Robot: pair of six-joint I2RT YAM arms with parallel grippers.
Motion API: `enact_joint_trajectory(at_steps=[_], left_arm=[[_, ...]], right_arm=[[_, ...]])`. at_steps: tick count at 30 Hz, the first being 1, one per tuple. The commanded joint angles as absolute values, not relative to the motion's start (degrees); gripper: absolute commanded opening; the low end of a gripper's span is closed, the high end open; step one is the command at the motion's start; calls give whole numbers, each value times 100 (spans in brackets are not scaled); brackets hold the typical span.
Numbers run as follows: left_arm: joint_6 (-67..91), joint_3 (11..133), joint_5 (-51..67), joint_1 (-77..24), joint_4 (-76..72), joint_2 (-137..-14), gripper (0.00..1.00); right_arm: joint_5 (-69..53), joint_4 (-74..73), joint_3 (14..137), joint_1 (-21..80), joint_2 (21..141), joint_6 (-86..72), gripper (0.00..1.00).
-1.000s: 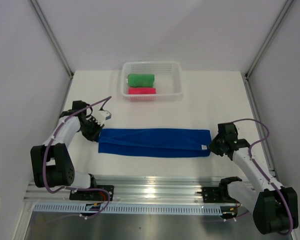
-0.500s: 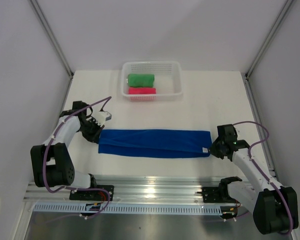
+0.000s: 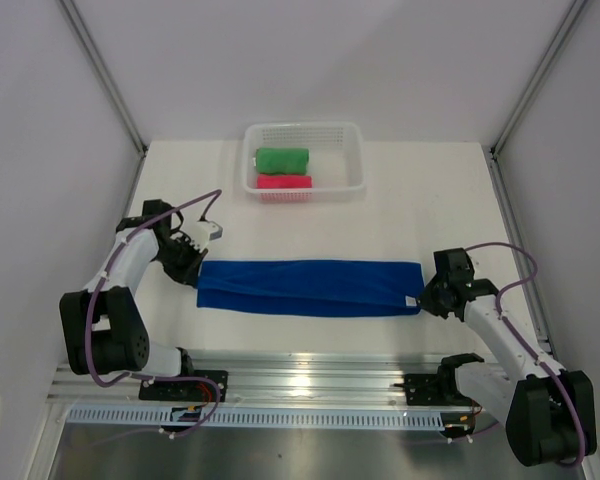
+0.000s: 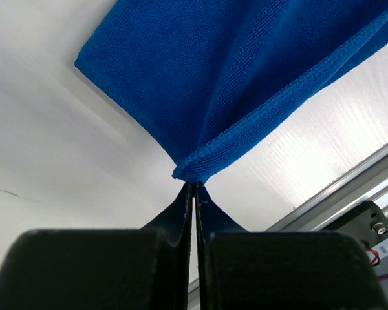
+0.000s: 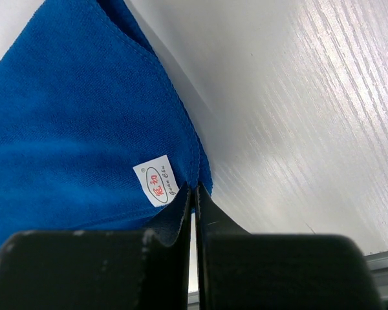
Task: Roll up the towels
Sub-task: Fold the towel
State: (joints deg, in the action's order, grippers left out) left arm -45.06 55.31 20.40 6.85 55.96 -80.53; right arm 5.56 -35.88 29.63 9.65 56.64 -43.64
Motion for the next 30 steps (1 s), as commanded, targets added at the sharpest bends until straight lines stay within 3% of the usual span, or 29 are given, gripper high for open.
enact_joint_trajectory(at_steps=[1,13,15,18,20,30], left_arm=[[-4746,5529,2206,773,5739,-7857,1],[-4843,4869,1820,773,5274,-8332,3],[-4869,4852,1775,773,5291,-8393,7],[-4887,4834,1679,765,5309,-8429,27],[-4913,4851,1626,765,5344,-8411,36],[-5501,5842,2064,782,6758,-8059,45]], right_arm=[[694,-3498,2892,976,5651,-4351,0],[756,-3393,2733,976,5642,-4386,3],[738,-3384,2733,975,5634,-4394,7],[712,-3428,2795,967,5581,-4412,30],[712,-3454,2873,967,5467,-4447,36],[1186,-4069,3962,976,5106,-3973,41]])
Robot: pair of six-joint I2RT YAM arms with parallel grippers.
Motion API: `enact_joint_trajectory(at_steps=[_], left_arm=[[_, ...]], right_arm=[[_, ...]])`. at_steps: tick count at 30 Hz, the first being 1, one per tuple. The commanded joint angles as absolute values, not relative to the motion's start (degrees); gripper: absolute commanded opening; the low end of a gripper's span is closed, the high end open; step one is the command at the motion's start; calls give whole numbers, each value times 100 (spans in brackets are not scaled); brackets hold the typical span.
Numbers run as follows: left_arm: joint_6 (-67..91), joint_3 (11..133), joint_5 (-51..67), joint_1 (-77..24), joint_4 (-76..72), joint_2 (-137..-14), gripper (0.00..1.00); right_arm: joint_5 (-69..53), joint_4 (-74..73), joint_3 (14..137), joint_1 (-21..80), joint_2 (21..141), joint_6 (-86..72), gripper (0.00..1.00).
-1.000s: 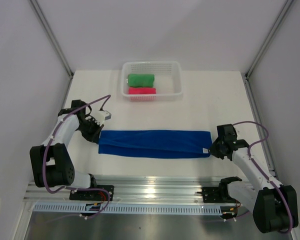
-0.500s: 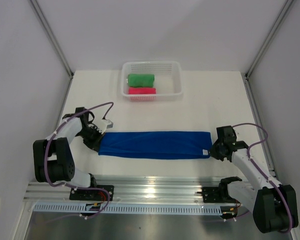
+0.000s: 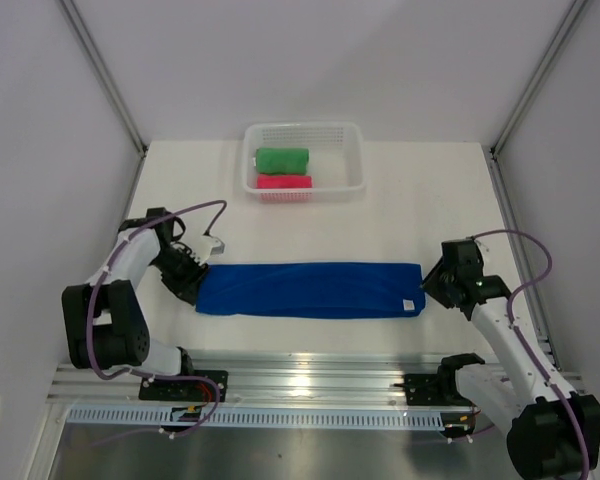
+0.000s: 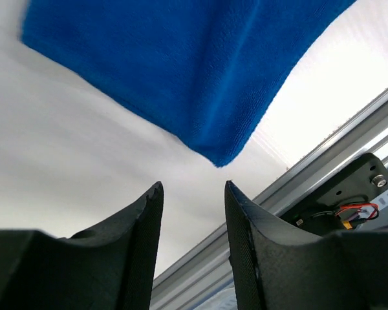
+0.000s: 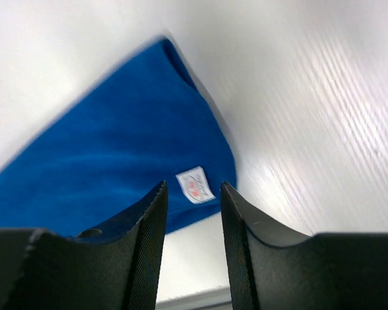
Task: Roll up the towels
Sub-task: Fold the towel
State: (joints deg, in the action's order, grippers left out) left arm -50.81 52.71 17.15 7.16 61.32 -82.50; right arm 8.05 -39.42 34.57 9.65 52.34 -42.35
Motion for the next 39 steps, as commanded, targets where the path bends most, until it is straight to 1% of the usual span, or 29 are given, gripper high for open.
enact_joint_trajectory(at_steps=[1,2,5,9,11,13,19,25,29,31,32,33,34,35,36,37,38,39], left_arm=[[-5424,5923,2065,782,6767,-8112,47],[-5301,6080,2048,782,6602,-8182,47],[-4162,6555,1934,773,6102,-8726,48],[-3315,6987,1820,712,5626,-9386,49],[-3034,7101,1627,659,5485,-9623,50],[-2971,7058,1539,554,5335,-9747,53],[-2848,7022,1125,299,5124,-10248,55],[-2778,7093,1362,299,5124,-10581,56],[-2742,7312,1512,255,5194,-10705,55],[-2699,7313,1555,237,5247,-10801,51],[-2663,7365,1590,229,5247,-10837,47],[-2620,7374,1634,229,5247,-10907,33],[-2610,7383,1687,229,5273,-10942,24],[-2610,7383,1722,229,5300,-10951,18],[-2619,7365,1749,229,5291,-10934,8],[-2645,7348,1853,237,5274,-10864,4],[-2654,7330,1898,237,5265,-10846,1],[-2663,7339,1951,246,5291,-10837,1]], right_arm=[[1204,-3887,3990,967,5133,-3877,42],[1134,-3728,3999,958,5176,-3780,41],[643,-2867,3964,862,5606,-3315,39],[194,-2304,4087,686,6676,-3051,39],[158,-2163,4113,607,6968,-2980,40],[97,-1987,4113,563,7346,-2866,41],[-272,-1539,3964,387,7970,-2707,41],[-457,-1257,3894,308,8542,-2698,40],[-527,-1125,3850,290,8596,-2725,37],[-536,-1108,3832,281,8587,-2725,36],[-519,-1090,3832,273,8578,-2742,35],[-519,-1081,3832,255,8587,-2760,34],[-536,-1072,3823,255,8578,-2768,33],[-536,-1055,3823,255,8578,-2786,30],[-545,-1055,3815,246,8569,-2786,28],[-536,-1055,3806,229,8569,-2777,26],[-519,-1055,3806,211,8578,-2777,21],[-519,-1063,3823,185,8613,-2769,19]])
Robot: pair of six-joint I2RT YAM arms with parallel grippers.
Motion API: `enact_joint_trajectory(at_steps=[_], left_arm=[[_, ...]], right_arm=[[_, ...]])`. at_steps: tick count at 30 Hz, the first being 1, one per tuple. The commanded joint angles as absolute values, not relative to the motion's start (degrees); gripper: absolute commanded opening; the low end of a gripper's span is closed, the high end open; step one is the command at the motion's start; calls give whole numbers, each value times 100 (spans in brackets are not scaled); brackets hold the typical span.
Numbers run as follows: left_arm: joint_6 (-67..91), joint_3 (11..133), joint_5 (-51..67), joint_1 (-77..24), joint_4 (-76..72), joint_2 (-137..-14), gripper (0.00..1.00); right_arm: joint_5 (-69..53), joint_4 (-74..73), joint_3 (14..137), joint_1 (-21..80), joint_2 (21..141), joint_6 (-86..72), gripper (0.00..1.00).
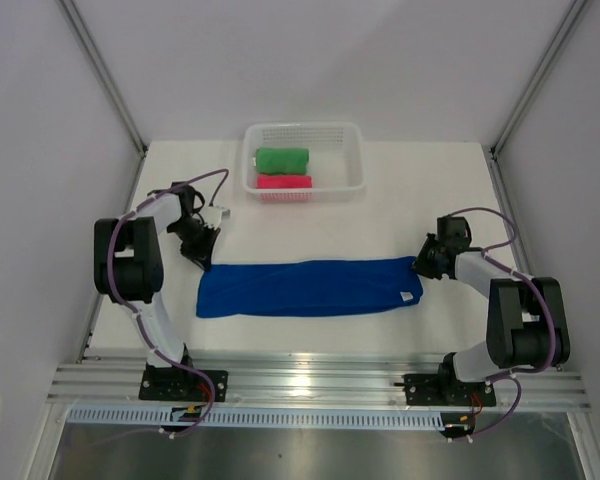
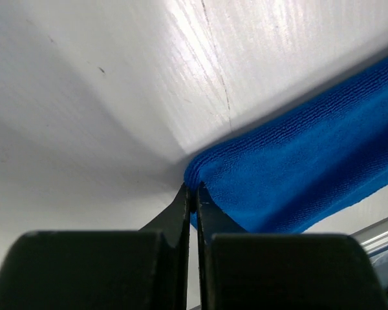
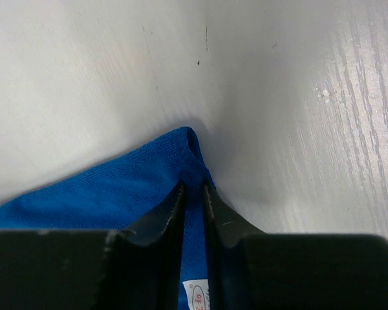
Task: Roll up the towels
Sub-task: Fold the towel
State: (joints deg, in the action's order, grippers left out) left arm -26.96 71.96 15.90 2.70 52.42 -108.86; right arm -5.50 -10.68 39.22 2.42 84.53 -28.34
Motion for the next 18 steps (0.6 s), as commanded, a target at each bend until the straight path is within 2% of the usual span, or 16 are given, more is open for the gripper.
enact_joint_trajectory(at_steps=[1,7,11,12,13,15,18], left_arm=[[-2663,7365,2021,255,5308,-10820,1],[-2417,7295,1811,404,4773,-10416,1],[-2399,7532,1608,413,4781,-10450,1],[-2382,7524,1652,413,4790,-10468,1],[-2391,7523,1713,413,4816,-10468,1],[-2373,7515,1897,413,4843,-10494,1],[-2382,7401,1942,413,4799,-10477,1]], right_arm=[[-519,-1081,3832,167,8622,-2751,16],[-527,-1064,3955,70,8640,-2690,0],[-562,-1055,4095,53,8666,-2646,1],[-571,-1072,4165,53,8675,-2646,5],[-606,-1168,4210,53,8640,-2637,17],[-589,-1335,4271,62,8544,-2593,31],[-441,-1757,4263,61,8009,-2628,43]])
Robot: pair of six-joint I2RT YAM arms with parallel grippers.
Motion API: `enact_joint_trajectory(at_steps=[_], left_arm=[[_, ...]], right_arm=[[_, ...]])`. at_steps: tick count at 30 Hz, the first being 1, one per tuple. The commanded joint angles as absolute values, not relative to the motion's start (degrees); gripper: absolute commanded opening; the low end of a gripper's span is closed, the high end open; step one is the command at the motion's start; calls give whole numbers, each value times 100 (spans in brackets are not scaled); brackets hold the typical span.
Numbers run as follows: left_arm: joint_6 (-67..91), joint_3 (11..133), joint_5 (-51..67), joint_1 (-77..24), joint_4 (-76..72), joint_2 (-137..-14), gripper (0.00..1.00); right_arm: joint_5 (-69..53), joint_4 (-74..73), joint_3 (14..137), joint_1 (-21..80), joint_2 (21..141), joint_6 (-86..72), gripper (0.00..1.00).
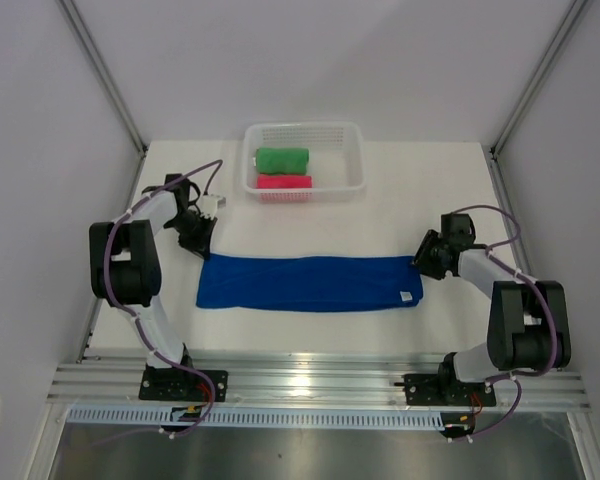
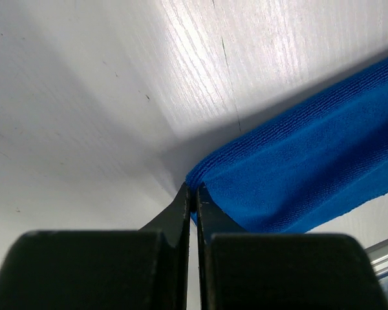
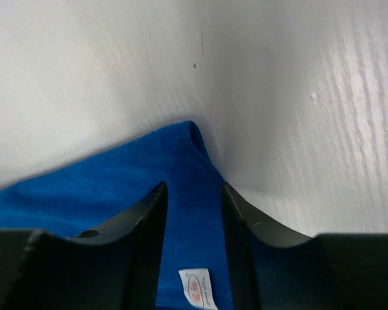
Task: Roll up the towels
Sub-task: Fold the towel
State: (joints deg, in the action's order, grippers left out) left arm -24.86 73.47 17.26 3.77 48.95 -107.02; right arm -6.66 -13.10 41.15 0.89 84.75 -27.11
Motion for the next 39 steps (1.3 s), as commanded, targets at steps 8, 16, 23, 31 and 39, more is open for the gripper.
enact_joint_trajectory(at_steps=[8,16,23,31,39], left_arm=[[-2417,7225,1951,413,4737,-10389,1],[-2452,7225,1925,422,4693,-10380,1],[-2461,7119,1934,413,4614,-10318,1],[-2399,7163,1916,422,4579,-10318,1],[-2452,7224,1626,483,4482,-10371,1]], right_arm=[[89,-3076,3509,53,6356,-3321,51],[-562,-2655,2444,184,5388,-4095,49],[-624,-2171,2189,492,5616,-4421,48],[-536,-2065,2030,501,5669,-4403,14],[-80,-2900,2390,413,5643,-4245,0]])
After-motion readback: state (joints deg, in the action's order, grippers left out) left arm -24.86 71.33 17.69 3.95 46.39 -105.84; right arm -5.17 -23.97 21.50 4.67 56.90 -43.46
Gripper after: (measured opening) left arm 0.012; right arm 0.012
